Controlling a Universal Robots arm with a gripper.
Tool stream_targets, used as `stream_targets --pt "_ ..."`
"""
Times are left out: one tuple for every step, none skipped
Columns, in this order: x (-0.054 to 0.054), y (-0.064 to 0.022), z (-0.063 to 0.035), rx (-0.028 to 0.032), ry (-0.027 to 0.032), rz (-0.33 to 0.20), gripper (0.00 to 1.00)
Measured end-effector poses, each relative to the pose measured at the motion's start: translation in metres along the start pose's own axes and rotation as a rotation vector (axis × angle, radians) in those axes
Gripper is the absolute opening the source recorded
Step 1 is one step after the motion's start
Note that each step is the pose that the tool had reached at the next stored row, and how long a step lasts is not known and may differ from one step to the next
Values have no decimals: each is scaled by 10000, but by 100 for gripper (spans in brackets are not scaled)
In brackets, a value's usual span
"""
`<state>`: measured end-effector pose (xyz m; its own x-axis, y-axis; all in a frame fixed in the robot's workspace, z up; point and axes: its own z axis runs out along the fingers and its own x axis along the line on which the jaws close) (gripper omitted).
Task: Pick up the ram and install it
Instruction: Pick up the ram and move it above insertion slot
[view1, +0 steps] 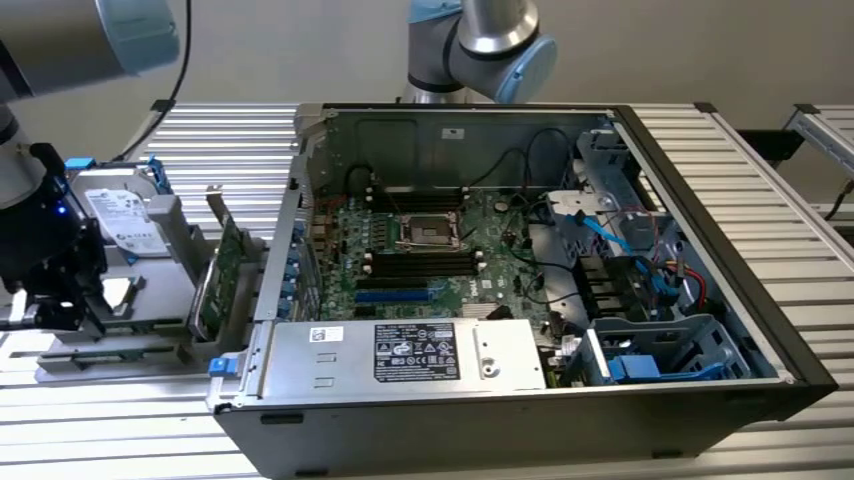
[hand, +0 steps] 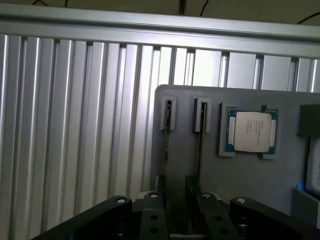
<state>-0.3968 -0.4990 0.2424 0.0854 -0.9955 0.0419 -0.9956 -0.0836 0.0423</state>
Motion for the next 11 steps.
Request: stream_targets --pt "3 0 19 1 0 -17 30" --pt "5 -1 37 1 2 -33 30" --pt "9 -2 56 2 2 -50 30" --pt "13 -2 74 2 3 -67 30" --pt "17 -2 92 2 4 -83 30" --pt "20 -2 110 3 5 -98 30" --pt "24 -3 129 5 5 -114 30" --pt "27 -3 147 6 5 -129 30" --pt "30 -3 165 6 6 -145 30" --pt "33 -4 183 7 7 -161 30" --pt "36 -5 202 8 7 -178 30"
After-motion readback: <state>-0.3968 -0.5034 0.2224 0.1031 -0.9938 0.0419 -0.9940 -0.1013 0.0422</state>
